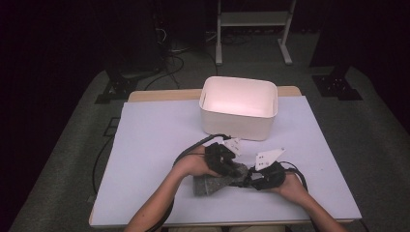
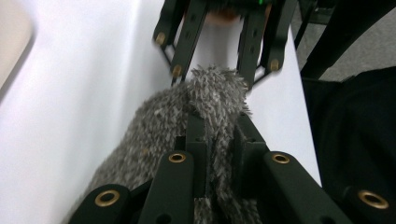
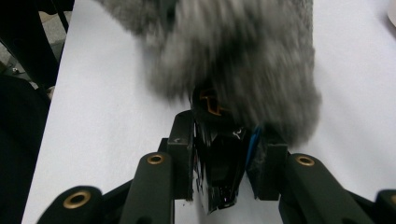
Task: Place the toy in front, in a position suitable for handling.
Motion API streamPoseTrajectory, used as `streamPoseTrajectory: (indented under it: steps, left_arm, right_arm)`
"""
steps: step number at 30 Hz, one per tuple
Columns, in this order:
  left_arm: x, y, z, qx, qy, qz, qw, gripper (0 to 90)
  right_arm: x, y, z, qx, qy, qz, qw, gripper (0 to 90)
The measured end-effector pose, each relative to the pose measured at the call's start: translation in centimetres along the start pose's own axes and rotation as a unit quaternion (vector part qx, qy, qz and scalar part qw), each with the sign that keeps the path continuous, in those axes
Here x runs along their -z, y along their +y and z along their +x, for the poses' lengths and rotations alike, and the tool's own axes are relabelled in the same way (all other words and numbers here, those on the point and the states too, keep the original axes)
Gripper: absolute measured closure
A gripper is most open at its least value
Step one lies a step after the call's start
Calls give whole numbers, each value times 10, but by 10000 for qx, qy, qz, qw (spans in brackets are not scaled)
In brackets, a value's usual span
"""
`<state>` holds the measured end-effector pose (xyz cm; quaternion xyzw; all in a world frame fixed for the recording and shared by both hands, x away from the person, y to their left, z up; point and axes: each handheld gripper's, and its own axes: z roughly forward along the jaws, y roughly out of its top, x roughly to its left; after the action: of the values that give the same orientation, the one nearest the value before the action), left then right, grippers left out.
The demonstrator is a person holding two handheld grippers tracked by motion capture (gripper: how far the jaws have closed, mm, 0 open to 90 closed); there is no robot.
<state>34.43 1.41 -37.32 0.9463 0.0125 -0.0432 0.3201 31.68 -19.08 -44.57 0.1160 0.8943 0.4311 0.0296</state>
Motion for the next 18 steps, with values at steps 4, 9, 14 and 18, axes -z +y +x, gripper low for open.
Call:
streamPoseTrajectory:
  steps: [4, 9, 14, 18]
  left_arm:
    - [13, -15, 3, 170, 83, -25, 9998, 798]
    - [10, -11, 1, 135, 23, -138, 9998, 798]
    - [-8, 13, -4, -167, -181, -136, 9996, 797]
    - [-14, 17, -4, -195, -184, -34, 9996, 798]
  right_arm:
    - [0, -1, 0, -27, -7, -23, 10000, 652]
    - [-2, 0, 0, 10, -43, -27, 10000, 648]
    - [-3, 0, 1, -2, -59, -49, 10000, 645]
    - [-3, 0, 1, -31, -51, -46, 10000, 644]
